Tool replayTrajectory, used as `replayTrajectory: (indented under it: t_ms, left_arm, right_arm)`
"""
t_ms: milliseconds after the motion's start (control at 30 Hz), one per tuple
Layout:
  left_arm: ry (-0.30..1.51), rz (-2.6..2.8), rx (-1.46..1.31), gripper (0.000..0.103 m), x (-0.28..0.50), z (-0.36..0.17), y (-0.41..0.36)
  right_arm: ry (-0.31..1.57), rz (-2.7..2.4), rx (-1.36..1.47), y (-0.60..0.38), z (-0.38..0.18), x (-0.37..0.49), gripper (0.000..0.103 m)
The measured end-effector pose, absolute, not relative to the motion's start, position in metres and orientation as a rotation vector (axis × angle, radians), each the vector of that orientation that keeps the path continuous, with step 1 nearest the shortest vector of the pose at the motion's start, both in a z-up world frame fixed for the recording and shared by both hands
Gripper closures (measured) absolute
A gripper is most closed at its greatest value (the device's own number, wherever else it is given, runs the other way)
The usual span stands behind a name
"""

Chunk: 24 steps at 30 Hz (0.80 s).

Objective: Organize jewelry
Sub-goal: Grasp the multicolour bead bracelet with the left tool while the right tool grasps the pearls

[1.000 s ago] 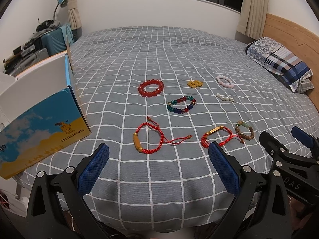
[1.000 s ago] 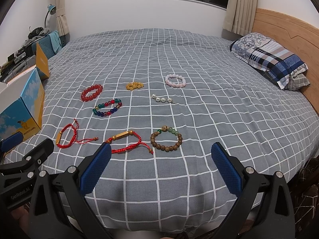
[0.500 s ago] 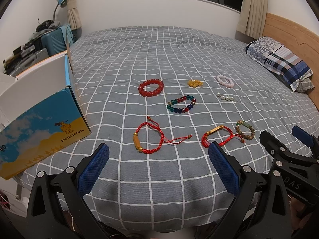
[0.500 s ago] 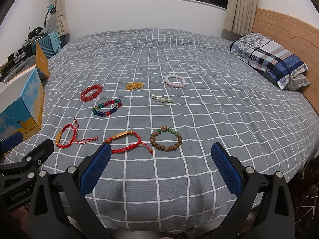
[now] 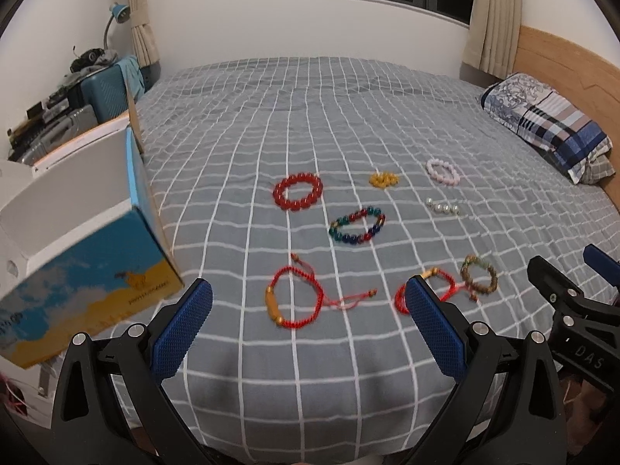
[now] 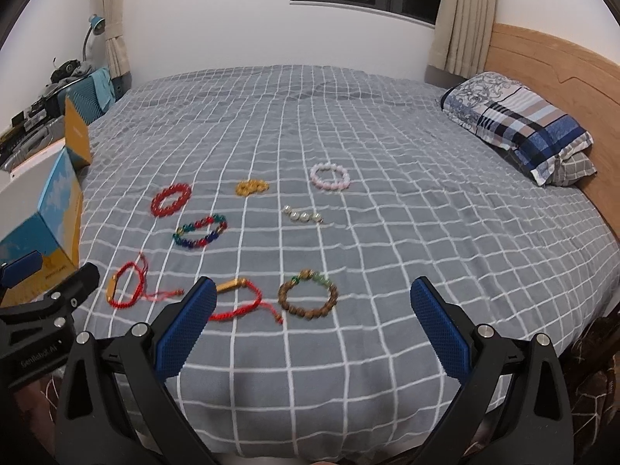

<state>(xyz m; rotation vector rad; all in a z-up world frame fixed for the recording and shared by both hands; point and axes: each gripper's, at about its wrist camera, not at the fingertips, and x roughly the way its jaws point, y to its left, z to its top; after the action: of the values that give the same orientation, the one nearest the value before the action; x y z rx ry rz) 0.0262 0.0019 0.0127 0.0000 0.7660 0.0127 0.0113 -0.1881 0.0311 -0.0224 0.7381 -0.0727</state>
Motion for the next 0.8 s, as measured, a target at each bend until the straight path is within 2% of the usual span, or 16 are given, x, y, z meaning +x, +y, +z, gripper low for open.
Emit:
replayTrajectory:
  t_ms: [533,800]
  left_arm:
    - [0.768,-0.021,0.038,0.006,0.115,0.047,-0.028]
    - [0.831,-0.039,0.021,0.006,0.159,0.006,-0.03]
  right_arm:
    - [0.793,-0.077,-0.002,-0.2,0.052,0.113,0.007]
    - [0.899,-0.047,0.02,-0.213,0.011,0.175,0.007]
